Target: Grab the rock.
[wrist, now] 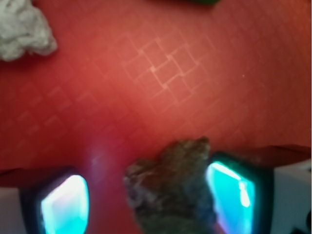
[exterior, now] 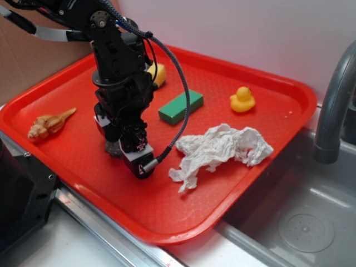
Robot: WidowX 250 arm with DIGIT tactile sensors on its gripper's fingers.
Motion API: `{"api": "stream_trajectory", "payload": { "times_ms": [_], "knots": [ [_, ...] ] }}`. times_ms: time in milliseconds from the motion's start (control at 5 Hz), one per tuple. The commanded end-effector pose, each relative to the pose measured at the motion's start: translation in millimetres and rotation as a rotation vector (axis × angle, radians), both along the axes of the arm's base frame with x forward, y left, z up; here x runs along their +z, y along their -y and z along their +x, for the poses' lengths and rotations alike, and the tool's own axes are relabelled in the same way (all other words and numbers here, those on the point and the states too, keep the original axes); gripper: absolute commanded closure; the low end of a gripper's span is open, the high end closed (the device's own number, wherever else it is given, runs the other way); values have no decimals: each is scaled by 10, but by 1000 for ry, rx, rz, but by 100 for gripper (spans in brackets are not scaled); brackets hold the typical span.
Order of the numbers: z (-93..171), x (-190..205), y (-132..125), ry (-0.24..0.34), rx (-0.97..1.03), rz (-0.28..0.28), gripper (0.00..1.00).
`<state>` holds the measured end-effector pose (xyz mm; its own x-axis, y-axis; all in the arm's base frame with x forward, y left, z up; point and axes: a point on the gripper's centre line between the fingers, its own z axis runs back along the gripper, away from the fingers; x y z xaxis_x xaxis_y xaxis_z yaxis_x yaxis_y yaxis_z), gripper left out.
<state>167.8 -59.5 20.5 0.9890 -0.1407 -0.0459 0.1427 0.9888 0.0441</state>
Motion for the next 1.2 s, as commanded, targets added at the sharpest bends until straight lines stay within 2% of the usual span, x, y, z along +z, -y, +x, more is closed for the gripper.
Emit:
{"api": "stream_trajectory", "payload": {
  "times_ms": [0,200,400,600,800,1000],
  "knots": [
    [-25,54,-109,10,52,9,100],
    [-18,215,-206,31,26,27,100],
    [-165,714,-365,140,44,0,100],
    [-340,1210,-591,208,176,43,100],
    [-353,1692,-1037,203,433,-7,100],
    [0,2191,-1105,167,544,6,100]
  ]
}}
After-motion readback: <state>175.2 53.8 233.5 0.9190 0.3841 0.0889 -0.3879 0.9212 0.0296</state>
